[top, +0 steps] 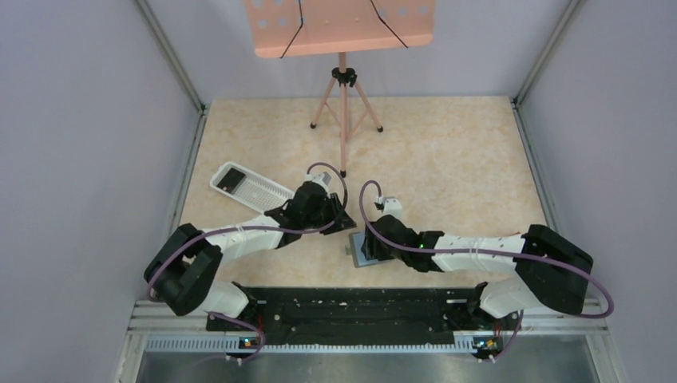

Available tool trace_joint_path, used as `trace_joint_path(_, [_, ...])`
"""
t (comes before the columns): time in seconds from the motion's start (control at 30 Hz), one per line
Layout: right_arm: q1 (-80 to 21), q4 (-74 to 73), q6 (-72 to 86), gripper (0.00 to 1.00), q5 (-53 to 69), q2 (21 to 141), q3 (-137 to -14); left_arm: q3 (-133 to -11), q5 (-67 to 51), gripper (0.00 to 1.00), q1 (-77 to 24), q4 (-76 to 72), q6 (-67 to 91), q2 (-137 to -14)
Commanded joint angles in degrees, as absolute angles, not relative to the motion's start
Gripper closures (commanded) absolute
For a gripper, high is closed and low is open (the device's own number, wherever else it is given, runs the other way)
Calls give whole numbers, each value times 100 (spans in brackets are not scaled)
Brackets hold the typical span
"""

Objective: Take the credit cards out of the card holder
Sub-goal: Remove the credit card from the card holder.

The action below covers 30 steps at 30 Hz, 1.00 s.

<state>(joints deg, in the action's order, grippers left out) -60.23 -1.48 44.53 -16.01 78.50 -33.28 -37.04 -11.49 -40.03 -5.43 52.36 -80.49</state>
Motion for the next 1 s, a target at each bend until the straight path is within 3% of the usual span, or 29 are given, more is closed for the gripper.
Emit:
trace_joint_path(0.0, [-6095,-43,4384,52,-1648,7698,-3261,-3929,-1015,69,-4092,-852,5175,-8173])
trace_joint_path(0.97, [-6096,73,4381,51,-1660,7730,-3304,-3972,-1066,75,-4386,-1006,5272,-8760])
